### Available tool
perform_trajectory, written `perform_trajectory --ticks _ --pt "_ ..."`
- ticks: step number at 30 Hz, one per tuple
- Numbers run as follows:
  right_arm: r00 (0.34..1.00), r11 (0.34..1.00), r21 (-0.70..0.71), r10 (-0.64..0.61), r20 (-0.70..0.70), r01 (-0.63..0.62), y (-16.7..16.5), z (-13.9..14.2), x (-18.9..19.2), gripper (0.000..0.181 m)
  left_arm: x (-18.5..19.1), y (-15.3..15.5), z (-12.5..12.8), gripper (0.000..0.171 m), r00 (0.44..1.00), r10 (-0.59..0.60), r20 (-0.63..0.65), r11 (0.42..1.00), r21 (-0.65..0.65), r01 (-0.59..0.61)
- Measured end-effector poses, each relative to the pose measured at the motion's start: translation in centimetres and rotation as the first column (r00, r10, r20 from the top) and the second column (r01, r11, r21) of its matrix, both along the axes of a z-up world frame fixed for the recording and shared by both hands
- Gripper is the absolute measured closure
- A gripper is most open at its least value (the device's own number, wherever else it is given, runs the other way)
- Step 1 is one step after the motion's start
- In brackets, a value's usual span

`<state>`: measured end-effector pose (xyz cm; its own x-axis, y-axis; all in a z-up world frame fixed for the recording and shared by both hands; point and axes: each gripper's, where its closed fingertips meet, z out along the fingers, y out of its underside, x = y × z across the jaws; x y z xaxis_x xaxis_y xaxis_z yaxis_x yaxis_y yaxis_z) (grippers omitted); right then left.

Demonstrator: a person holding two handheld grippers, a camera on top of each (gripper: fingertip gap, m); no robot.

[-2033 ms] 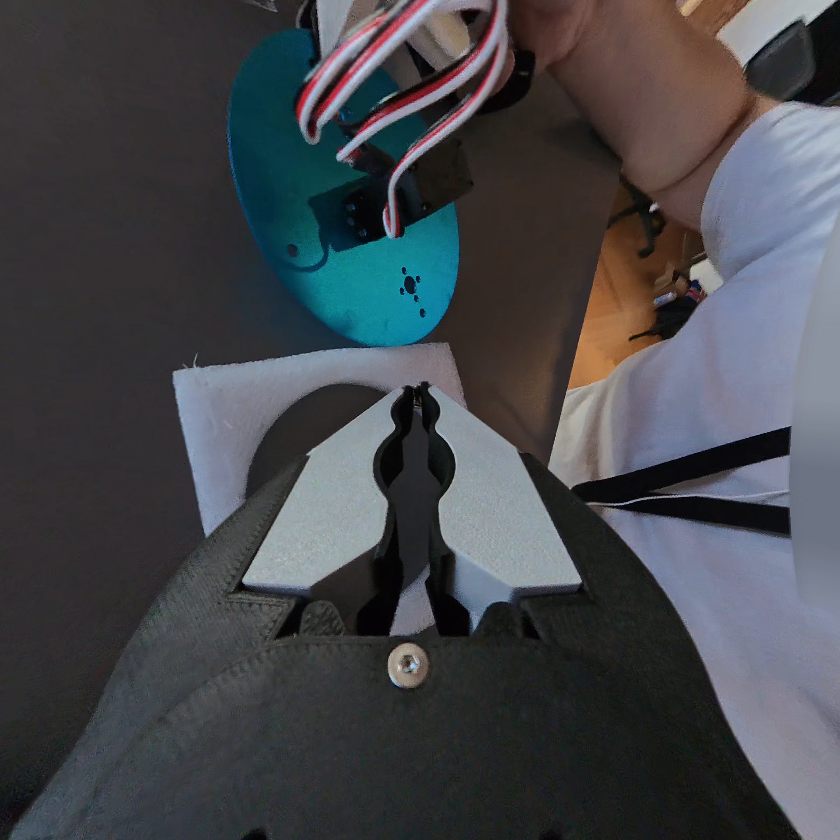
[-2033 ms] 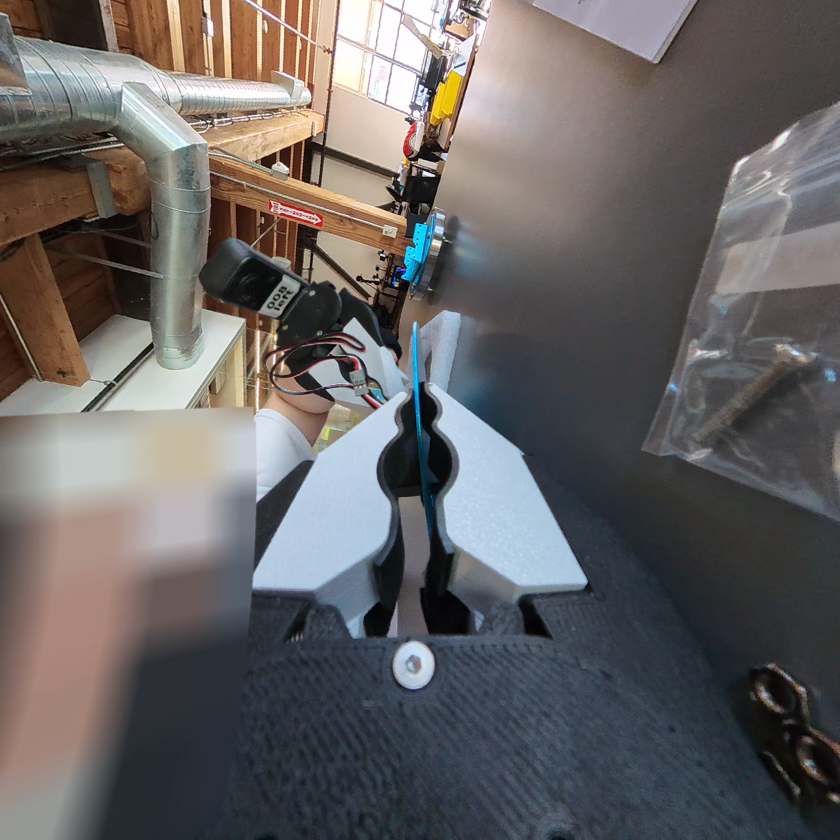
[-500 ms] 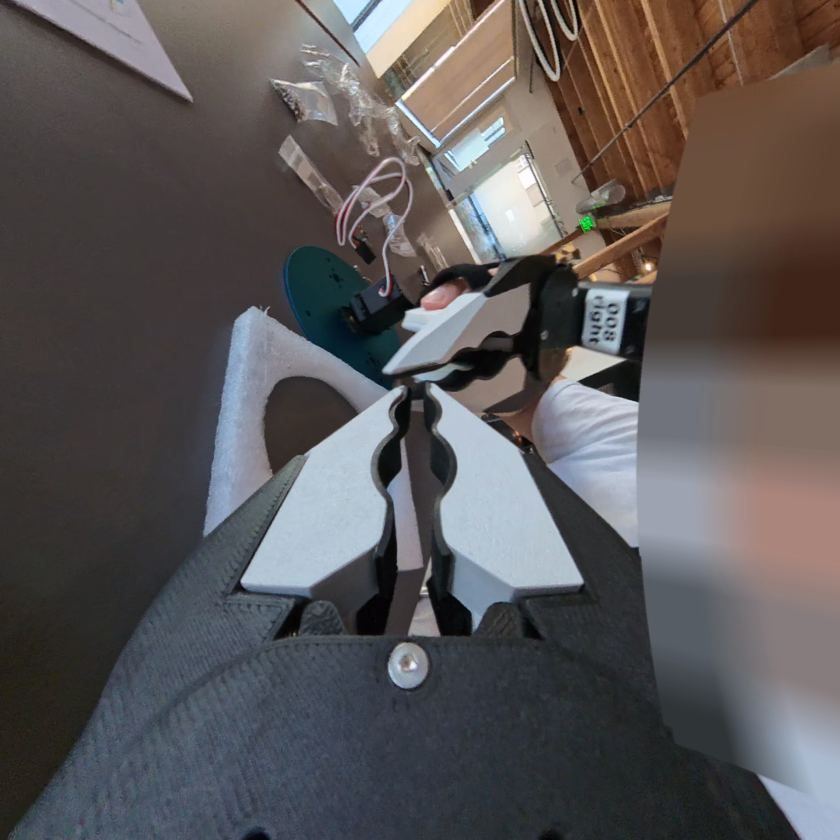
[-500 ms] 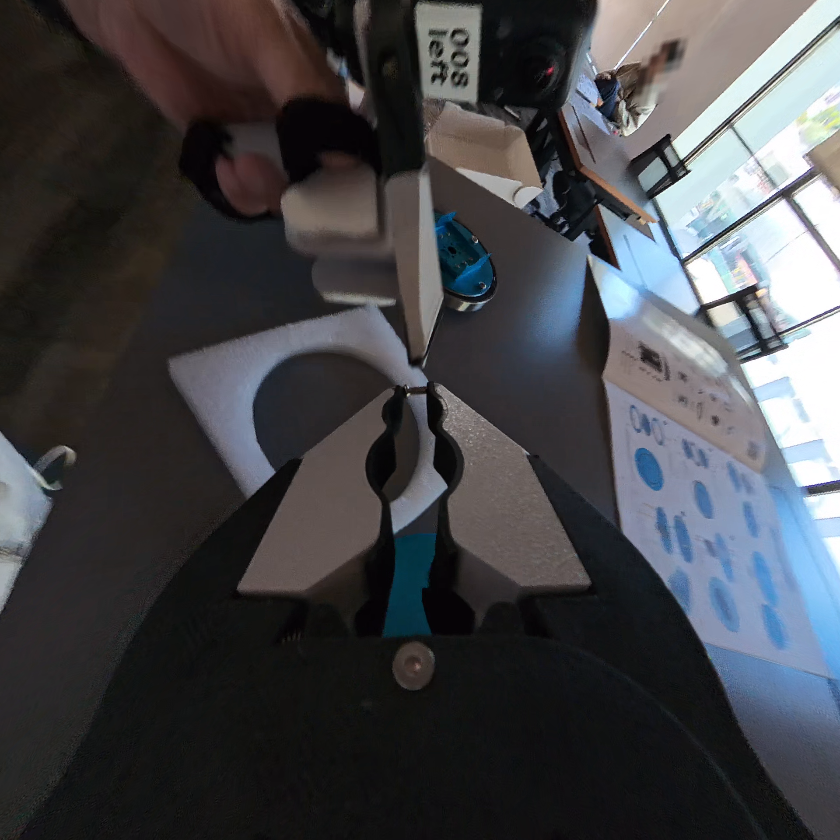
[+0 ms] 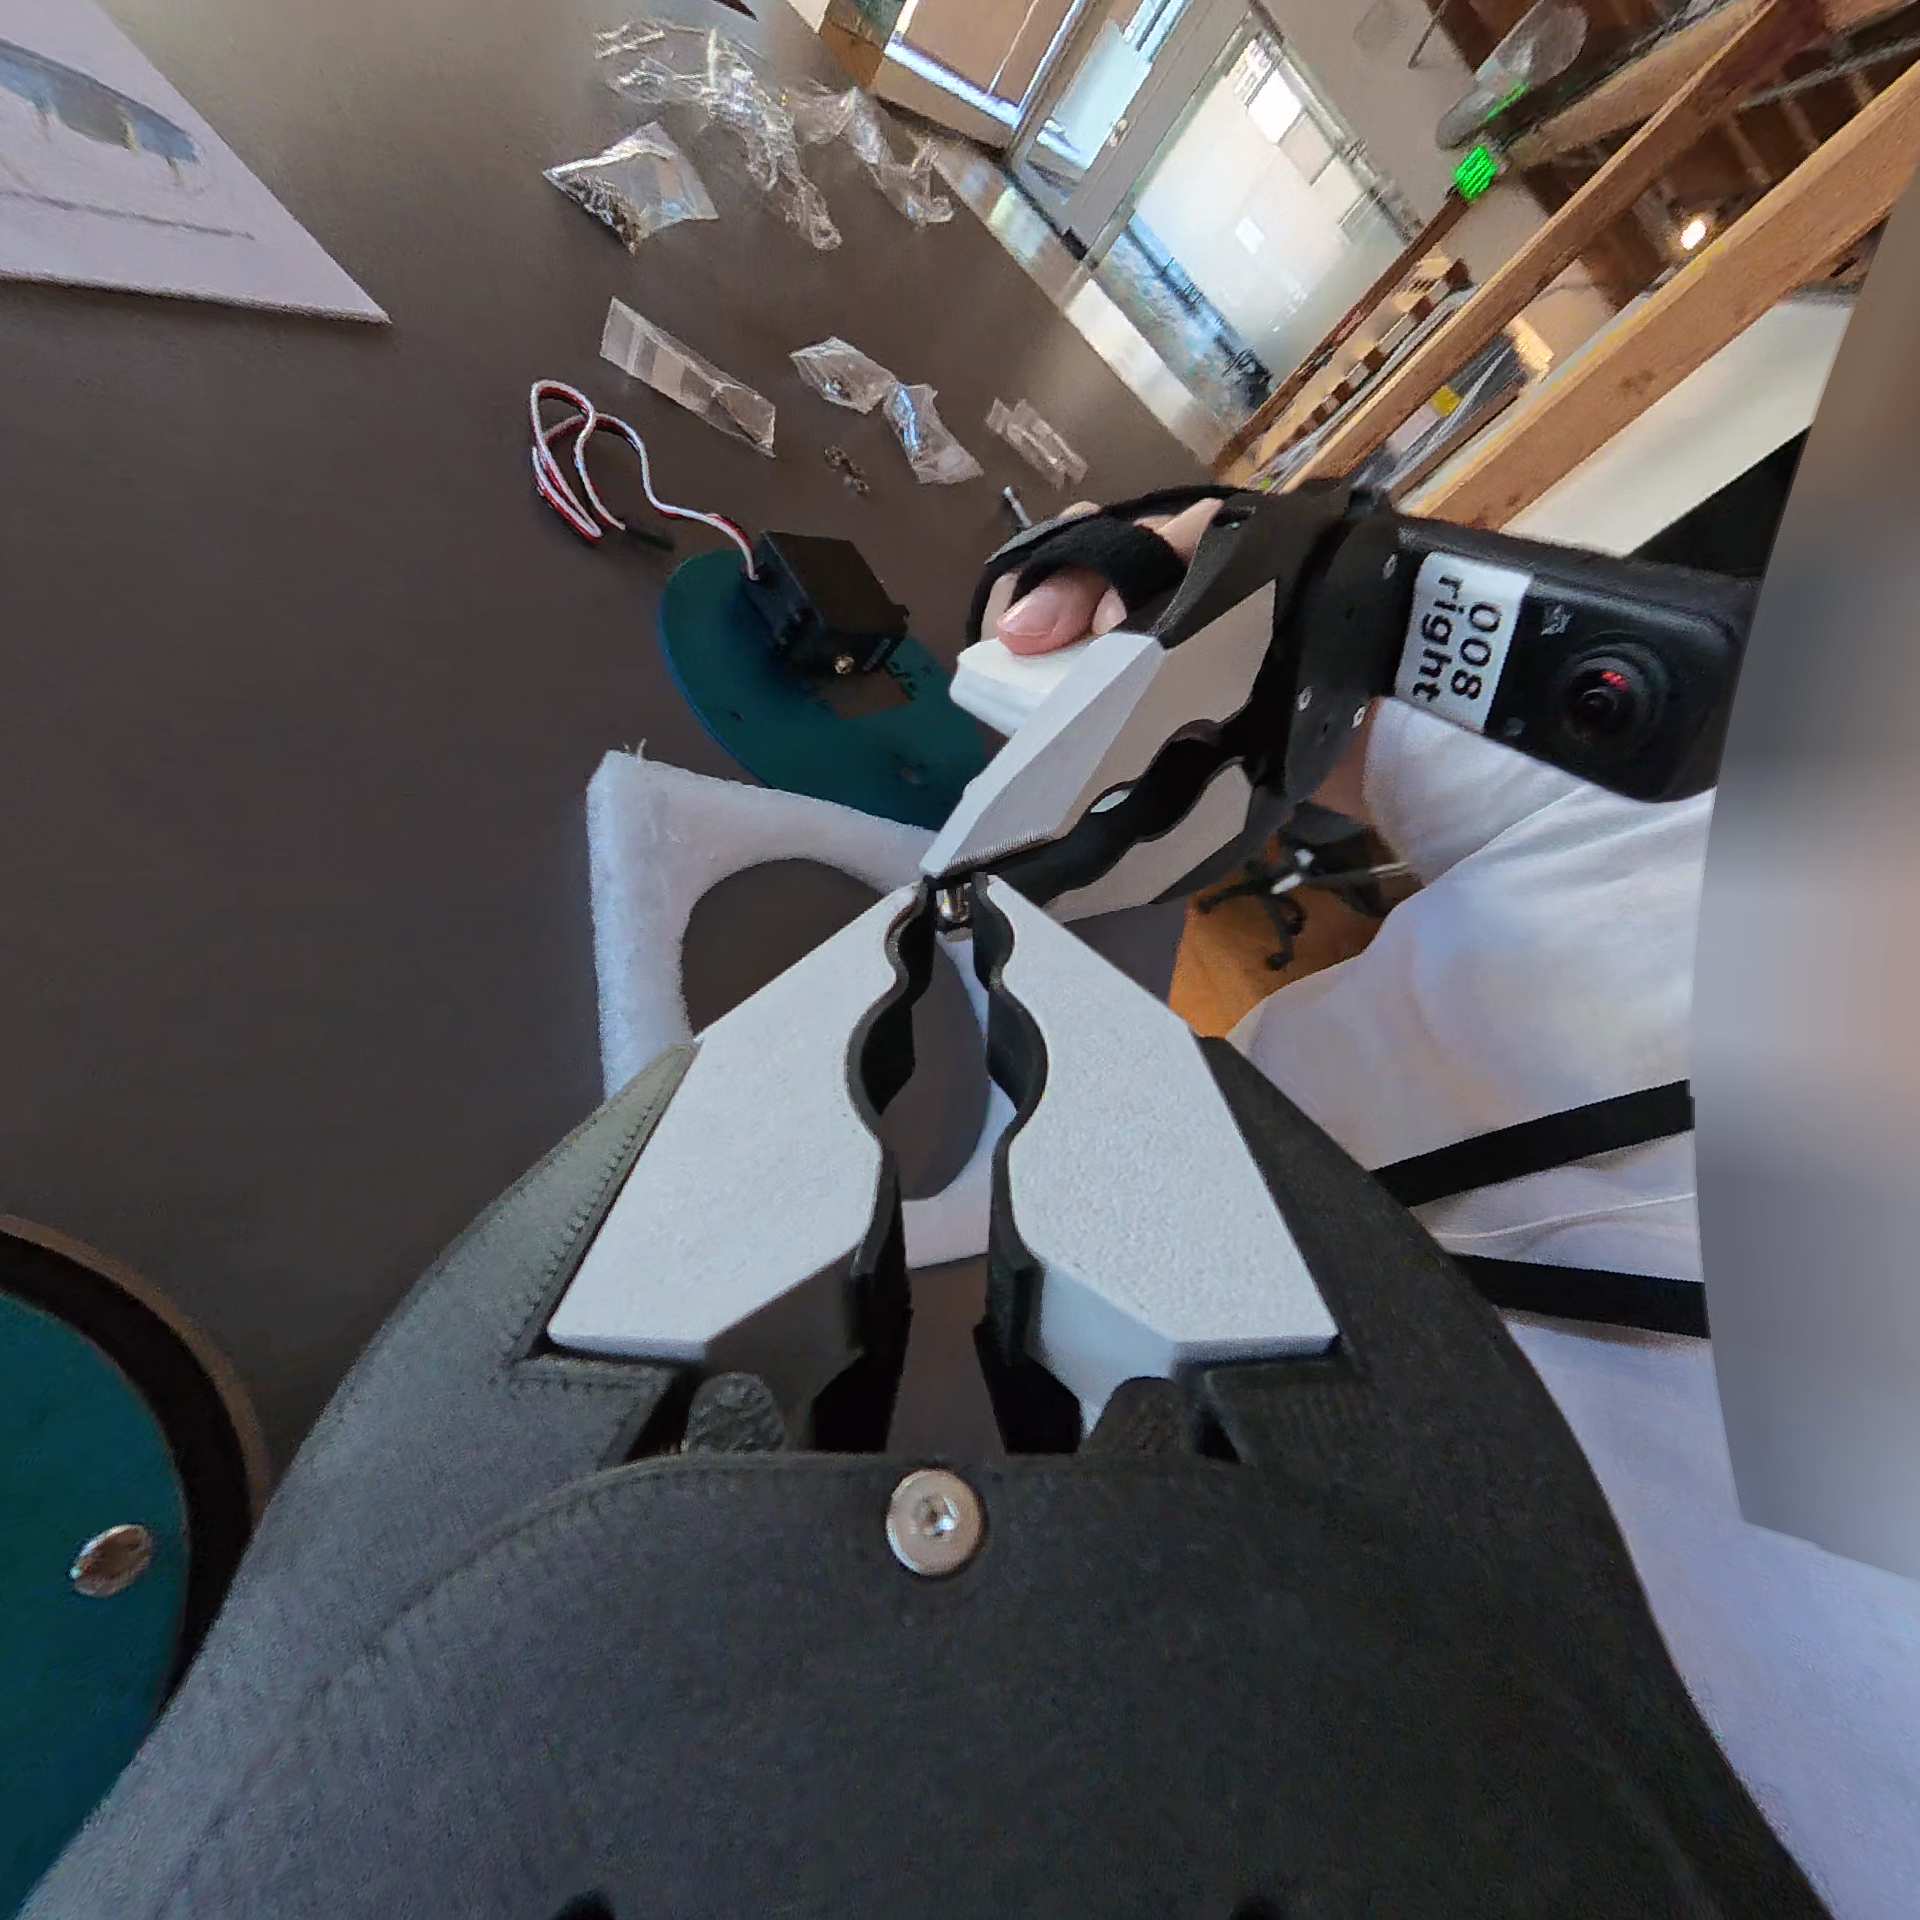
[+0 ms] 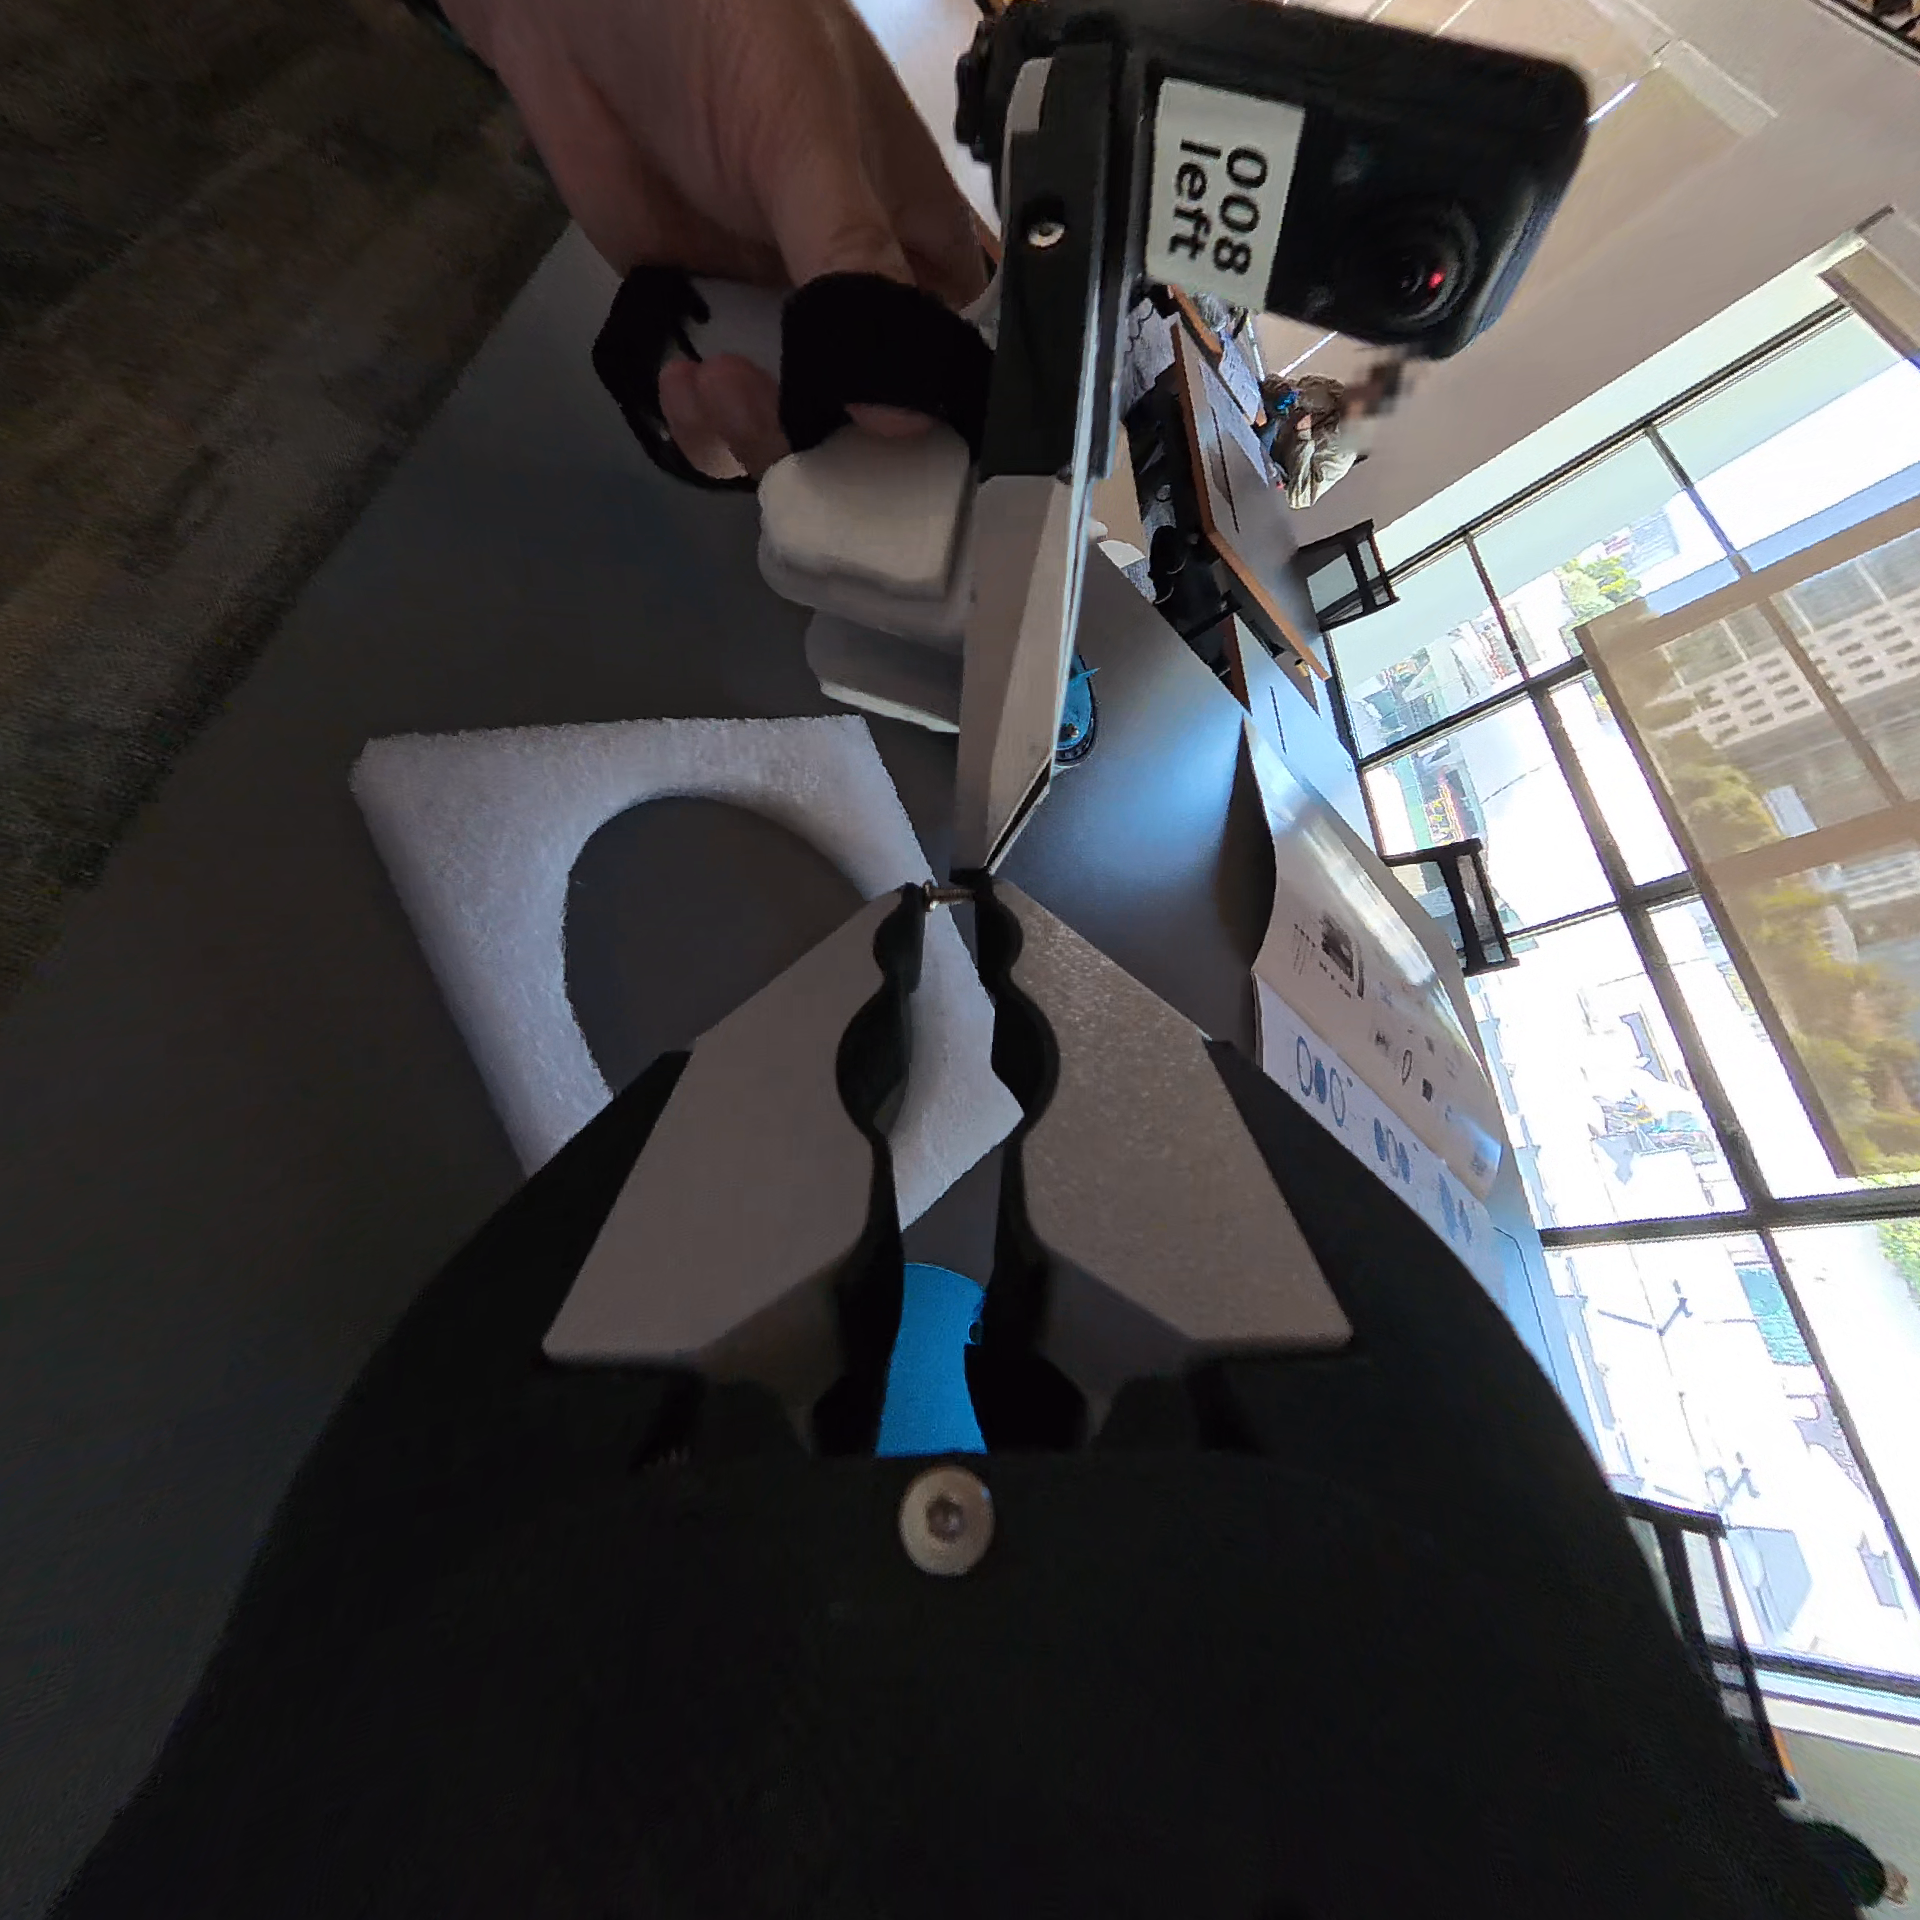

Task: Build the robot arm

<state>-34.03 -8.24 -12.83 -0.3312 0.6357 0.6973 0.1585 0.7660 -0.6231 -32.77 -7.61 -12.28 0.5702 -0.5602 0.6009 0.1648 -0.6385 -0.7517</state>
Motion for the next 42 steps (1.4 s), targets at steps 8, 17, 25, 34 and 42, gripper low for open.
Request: perform_trajectory --ticks 8,17,25,34,42 --pt "0.999 0.993 -0.112 -0.033 -0.002 0.032 0.5 0.4 -0.2 0.173 0.2 0.7 0.2 0.164 0.994 0.009 0.111 0.999 -0.037 -0.005" --pt "1.000 0.959 -0.284 -0.003 0.025 0.010 0.7 0.9 -0.1 0.173 0.4 0.9 0.9 0.169 0.985 0.027 0.169 1.000 0.003 -0.028" --pt "0.994 0.953 -0.300 -0.014 0.105 0.045 1.3 -0.6 0.1 0.179 0.4 0.8 -0.4 0.169 0.999 0.043 0.032 0.999 0.017 -0.044" --pt "0.968 0.881 -0.455 -0.010 0.250 0.126 1.6 -2.3 0.2 0.161 -0.4 1.8 -2.4 0.169 0.968 0.137 -0.212 0.990 0.038 -0.132" --pt "0.969 0.805 -0.559 -0.078 0.236 0.200 2.3 -1.4 -0.5 0.172 -0.2 2.3 -1.2 0.169 0.981 0.191 0.017 0.980 -0.054 -0.190"
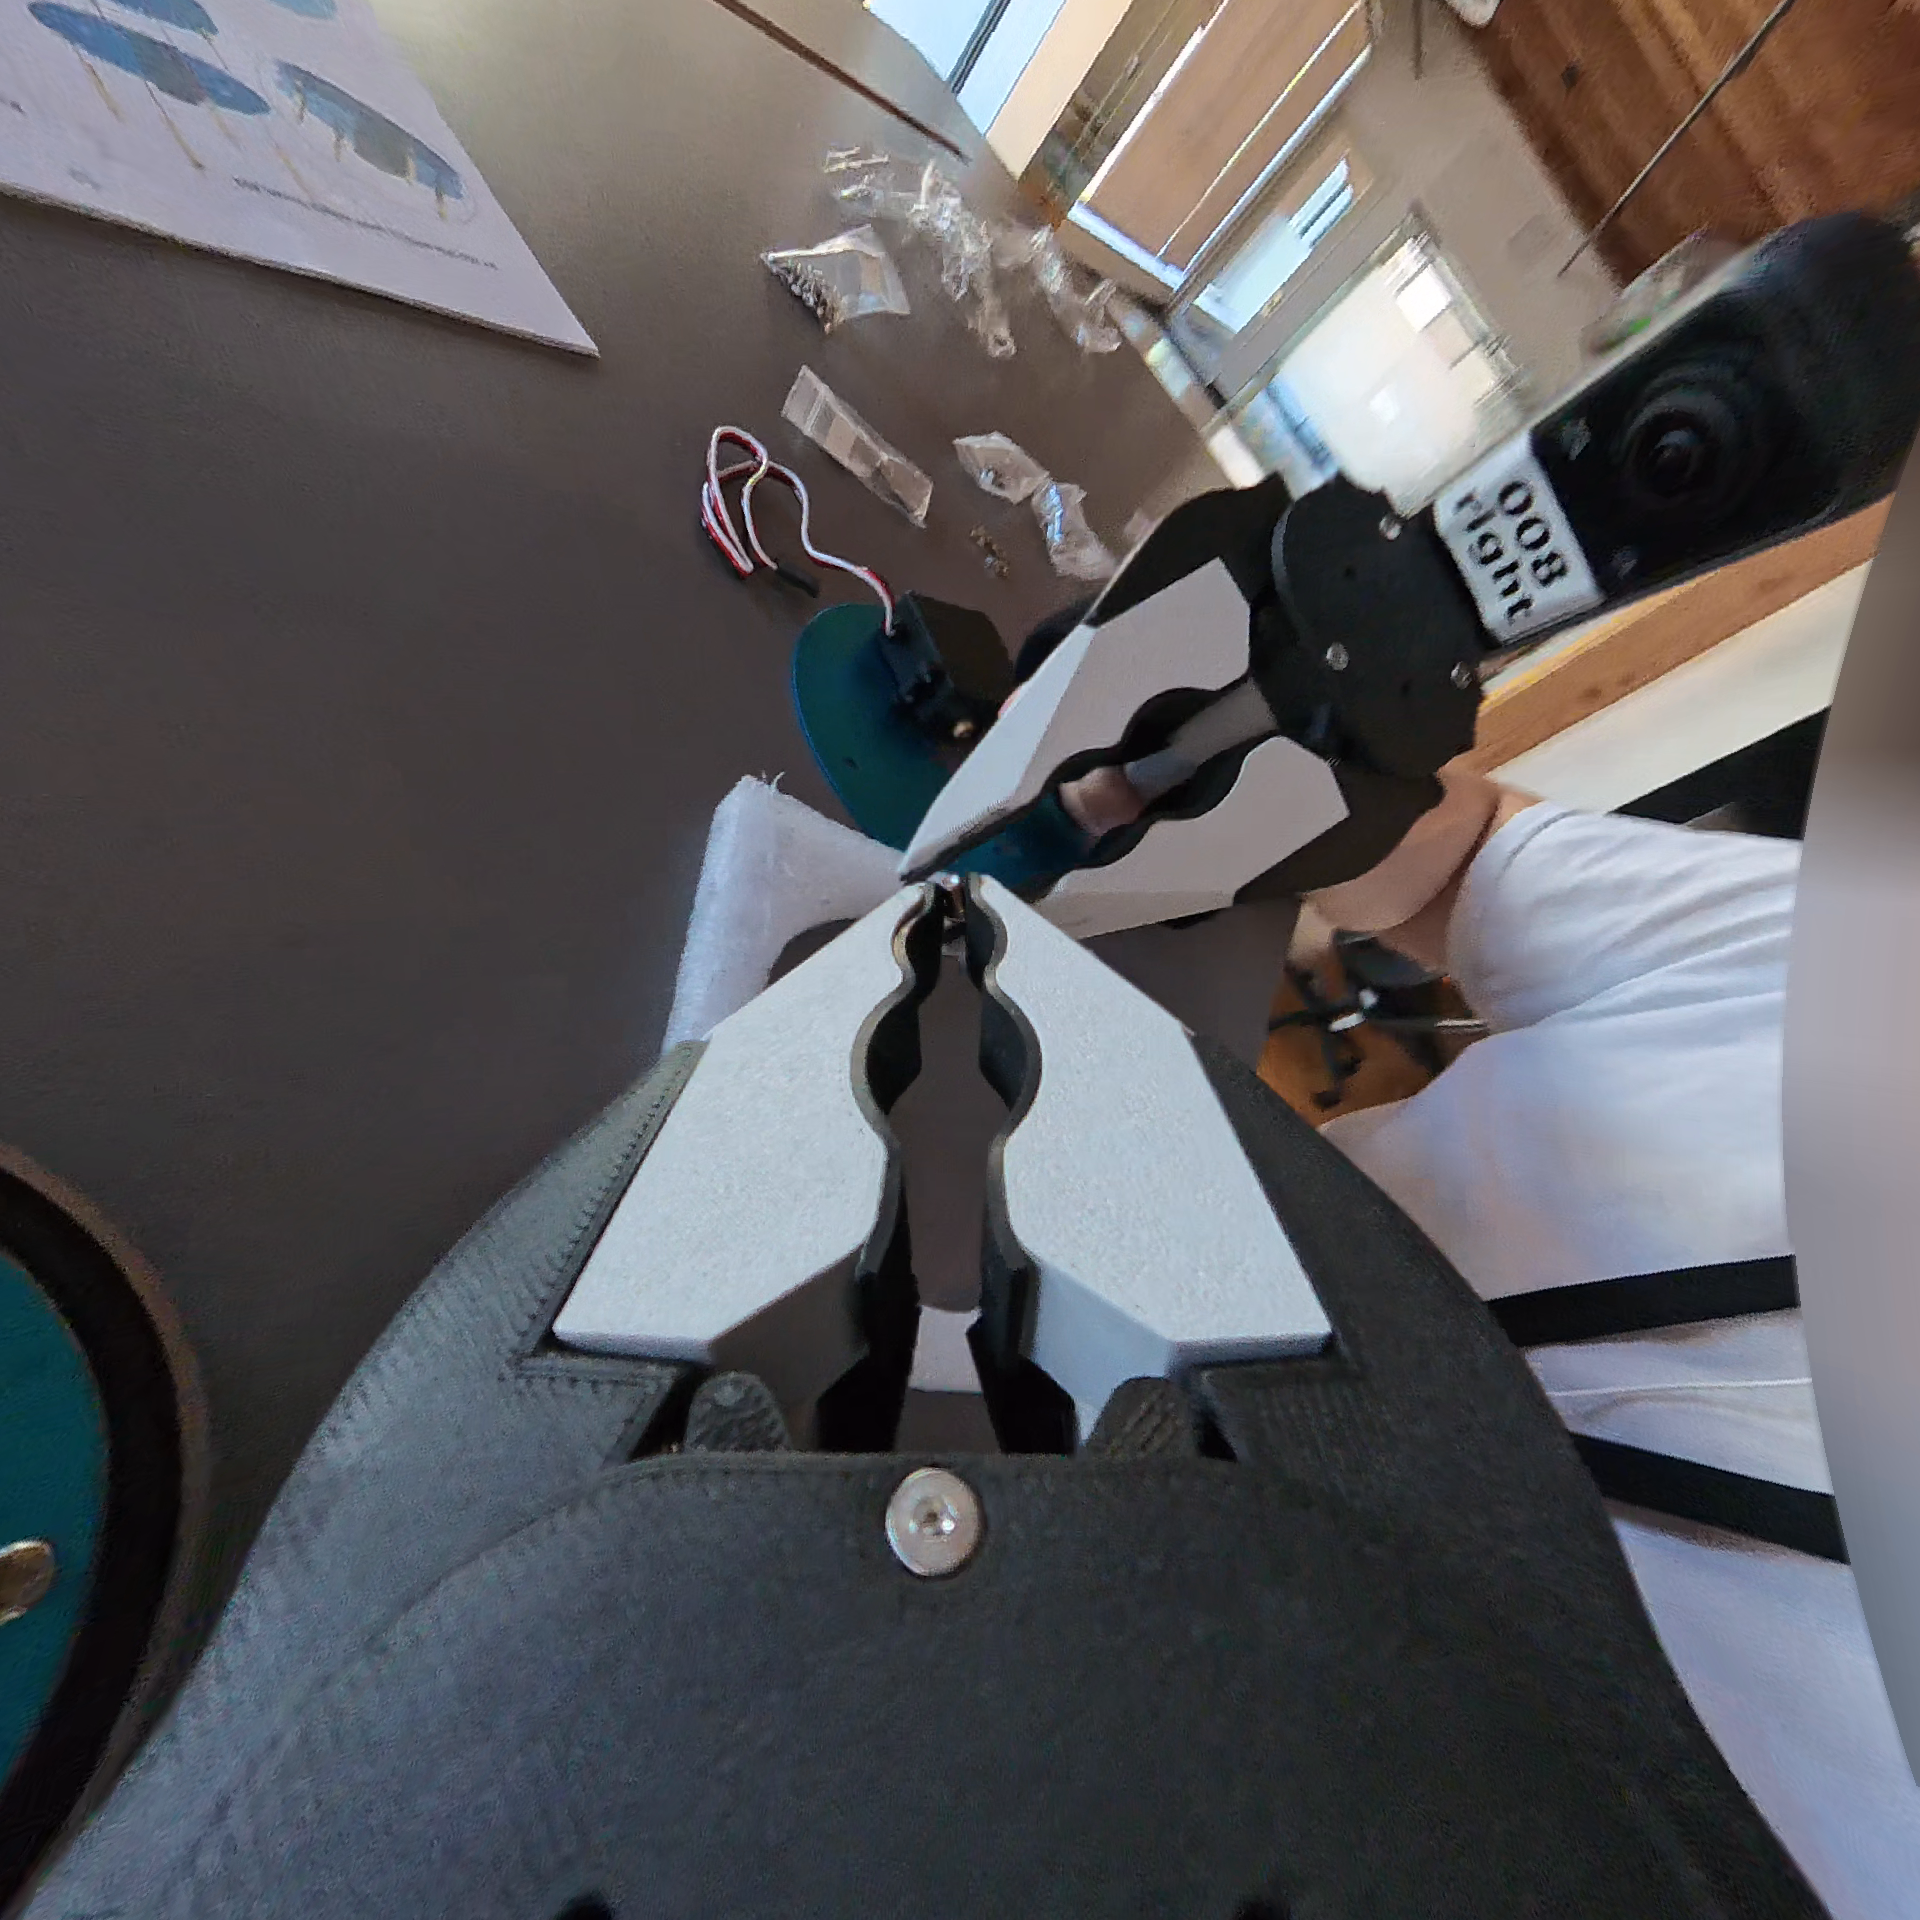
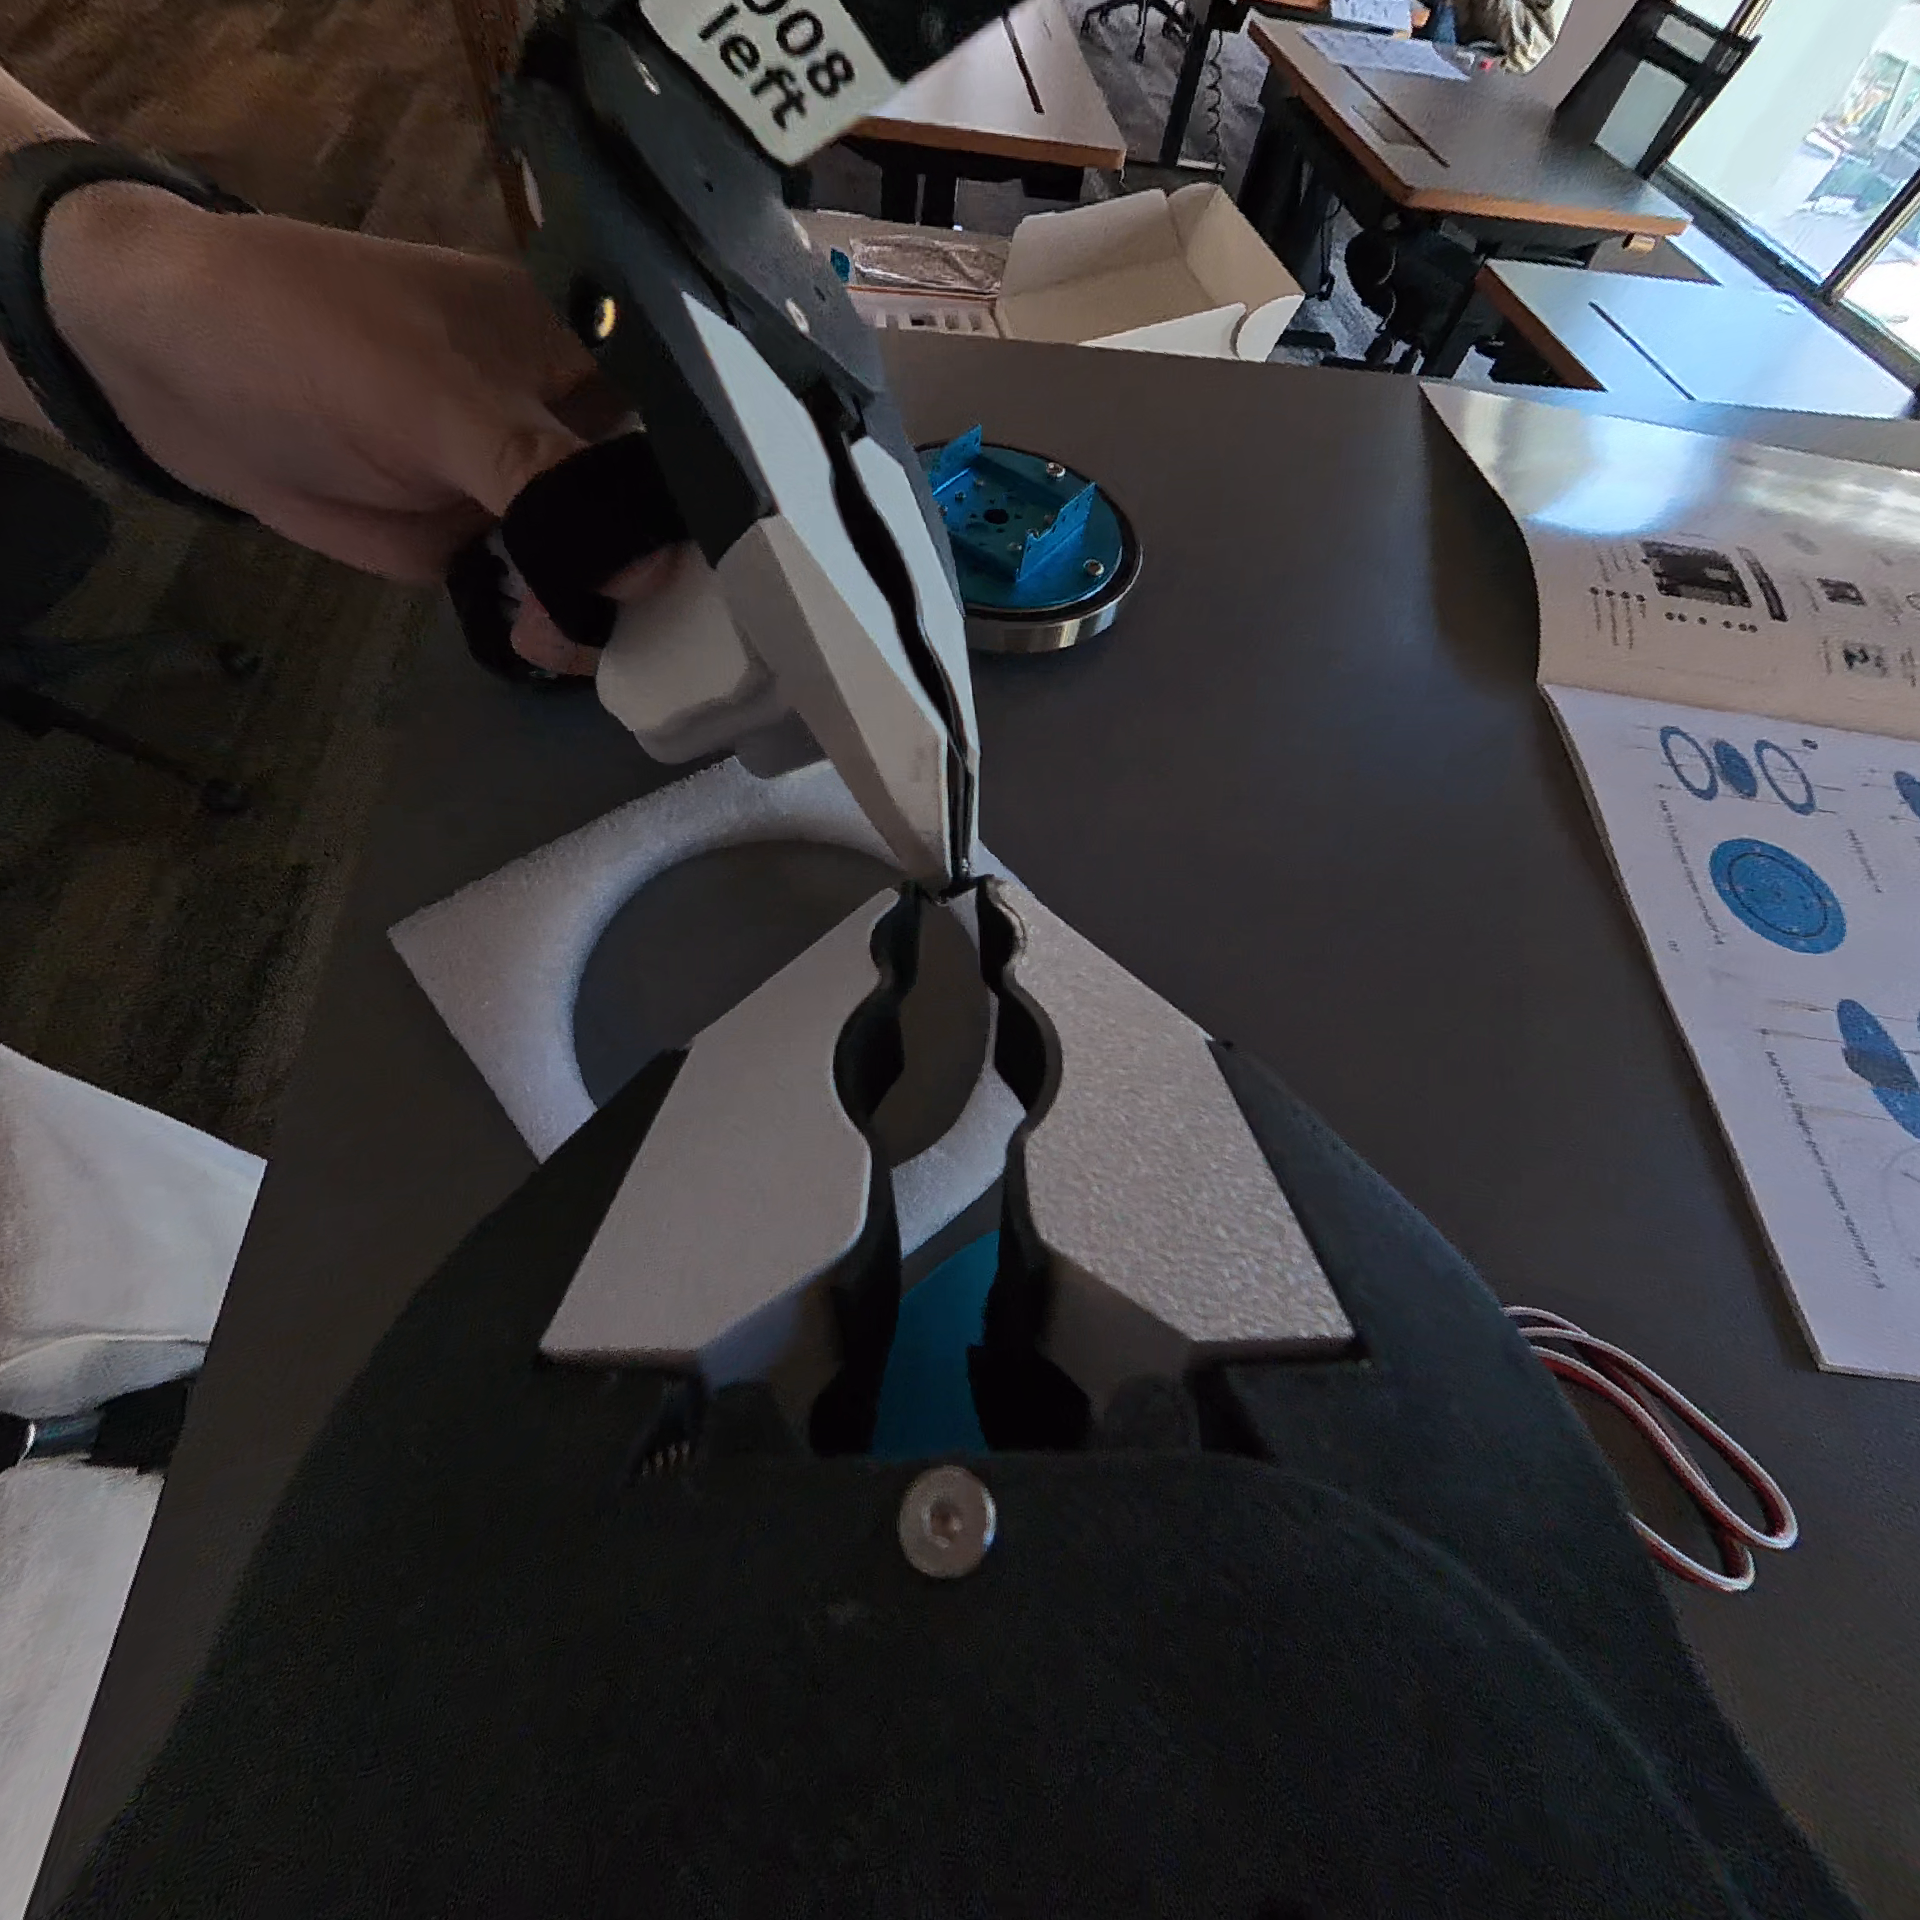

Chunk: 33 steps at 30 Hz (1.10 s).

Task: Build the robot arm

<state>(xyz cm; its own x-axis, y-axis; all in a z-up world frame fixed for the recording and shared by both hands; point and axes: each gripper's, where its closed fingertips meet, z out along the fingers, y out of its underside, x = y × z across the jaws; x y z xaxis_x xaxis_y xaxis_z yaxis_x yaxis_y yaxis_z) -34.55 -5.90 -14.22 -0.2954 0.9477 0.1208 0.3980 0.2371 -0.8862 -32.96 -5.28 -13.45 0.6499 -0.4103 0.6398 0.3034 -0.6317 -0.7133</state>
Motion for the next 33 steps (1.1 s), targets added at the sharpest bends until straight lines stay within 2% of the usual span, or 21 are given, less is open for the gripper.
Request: perform_trajectory --ticks 3,5,7,10,13,16,19,22,23,27,33 --pt "1.000 1.000 0.008 -0.002 -0.007 0.002 0.1 0.2 0.1 0.174 -0.1 0.0 0.3 0.169 0.998 -0.006 0.063 1.000 -0.007 0.006" --pt "1.000 0.999 0.029 -0.014 -0.001 0.014 0.4 0.0 0.2 0.181 -0.1 -0.2 0.2 0.169 0.998 -0.015 0.062 1.000 -0.014 0.016" --pt "1.000 0.999 0.042 0.004 0.002 -0.004 0.3 -0.1 0.4 0.181 0.0 -0.5 0.0 0.169 0.999 -0.027 0.047 0.999 -0.018 0.028" --pt "0.999 0.998 0.053 0.035 0.025 -0.036 -0.2 -0.5 0.5 0.180 0.0 -0.6 -0.4 0.169 0.999 -0.033 -0.024 0.999 -0.019 0.033" --pt "0.998 0.995 0.094 0.018 0.057 -0.023 0.5 -1.1 0.7 0.176 -0.3 -0.8 -1.6 0.169 0.979 -0.072 -0.192 0.997 -0.028 0.068" --pt "0.998 0.997 0.077 0.006 0.064 -0.011 0.9 -0.9 0.9 0.175 0.0 -1.2 -2.6 0.169 0.909 -0.150 -0.389 0.989 -0.050 0.142" --pt "0.998 0.998 0.060 -0.009 0.061 0.005 1.5 -0.4 1.1 0.175 -0.3 -1.4 -3.8 0.169 0.751 -0.209 -0.627 0.975 -0.078 0.206" --pt "0.998 0.998 0.057 -0.035 0.060 0.032 2.3 0.1 1.5 0.173 -0.5 -1.8 -4.6 0.169 0.592 -0.279 -0.756 0.955 -0.153 0.255" --pt "0.997 0.998 0.050 -0.042 0.058 0.039 2.6 0.4 1.6 0.173 -0.3 -2.0 -4.6 0.169 0.562 -0.304 -0.770 0.946 -0.173 0.275" --pt "0.996 0.996 0.046 -0.074 0.058 0.071 3.6 1.3 2.0 0.170 0.3 -2.7 -4.8 0.169 0.506 -0.416 -0.755 0.904 -0.285 0.319" --pt "0.994 0.994 0.030 -0.105 0.041 0.104 4.6 2.2 2.6 0.168 0.6 -3.0 -5.0 0.163 0.520 -0.477 -0.709 0.877 -0.348 0.331"
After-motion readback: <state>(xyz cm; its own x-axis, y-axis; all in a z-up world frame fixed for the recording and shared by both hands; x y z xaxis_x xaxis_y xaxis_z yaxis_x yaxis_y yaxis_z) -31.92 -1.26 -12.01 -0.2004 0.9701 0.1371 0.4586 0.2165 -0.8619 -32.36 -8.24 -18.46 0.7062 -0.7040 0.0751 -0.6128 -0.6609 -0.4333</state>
